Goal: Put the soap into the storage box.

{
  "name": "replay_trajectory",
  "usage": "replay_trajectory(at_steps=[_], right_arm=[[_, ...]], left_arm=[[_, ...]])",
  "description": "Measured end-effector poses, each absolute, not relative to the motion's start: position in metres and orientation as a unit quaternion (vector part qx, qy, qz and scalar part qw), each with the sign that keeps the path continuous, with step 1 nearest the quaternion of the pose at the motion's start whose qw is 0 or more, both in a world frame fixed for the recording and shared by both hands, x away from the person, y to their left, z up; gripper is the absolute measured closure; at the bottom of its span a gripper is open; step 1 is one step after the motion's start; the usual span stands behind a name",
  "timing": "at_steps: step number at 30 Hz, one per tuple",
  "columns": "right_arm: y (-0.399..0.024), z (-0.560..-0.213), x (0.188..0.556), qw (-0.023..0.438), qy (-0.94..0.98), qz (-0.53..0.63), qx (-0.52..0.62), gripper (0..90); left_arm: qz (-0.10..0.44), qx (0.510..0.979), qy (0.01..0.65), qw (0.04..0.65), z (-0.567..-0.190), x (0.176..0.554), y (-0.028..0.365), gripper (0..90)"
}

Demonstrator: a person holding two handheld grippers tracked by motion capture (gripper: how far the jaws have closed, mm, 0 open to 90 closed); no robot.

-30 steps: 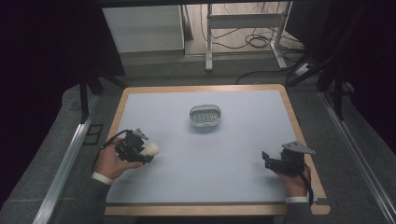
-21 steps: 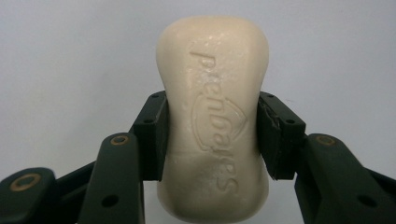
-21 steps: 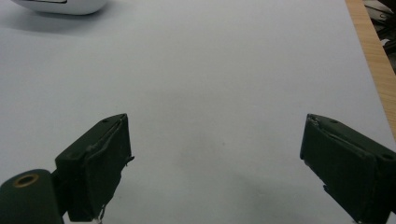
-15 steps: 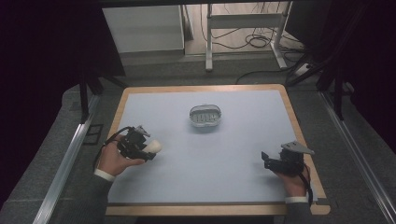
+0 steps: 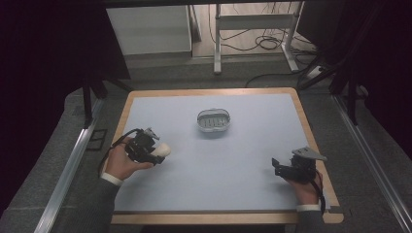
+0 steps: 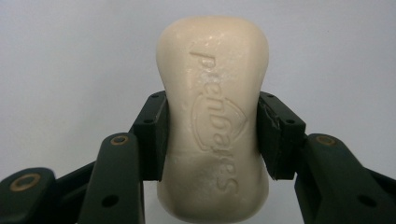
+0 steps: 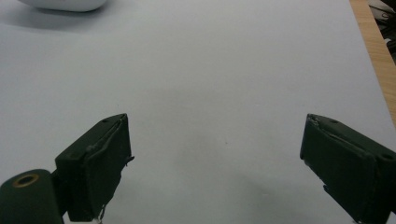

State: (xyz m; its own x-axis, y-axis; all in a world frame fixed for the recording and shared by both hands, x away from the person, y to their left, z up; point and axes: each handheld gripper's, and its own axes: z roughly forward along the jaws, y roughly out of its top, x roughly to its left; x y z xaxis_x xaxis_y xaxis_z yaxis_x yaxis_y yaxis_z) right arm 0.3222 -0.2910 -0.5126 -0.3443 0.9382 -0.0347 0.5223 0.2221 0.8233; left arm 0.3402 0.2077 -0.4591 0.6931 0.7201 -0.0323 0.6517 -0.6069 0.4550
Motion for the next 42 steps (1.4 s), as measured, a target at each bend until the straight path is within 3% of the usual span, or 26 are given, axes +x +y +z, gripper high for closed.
replay_trajectory(at_steps=[42], right_arm=[[-0.293, -0.515, 0.323, 0.278, 0.730, 0.369, 0.504, 8.5]], left_arm=[[0.097, 0.899, 0.360, 0.228, -0.442, 0.372, 0.174, 49.9]])
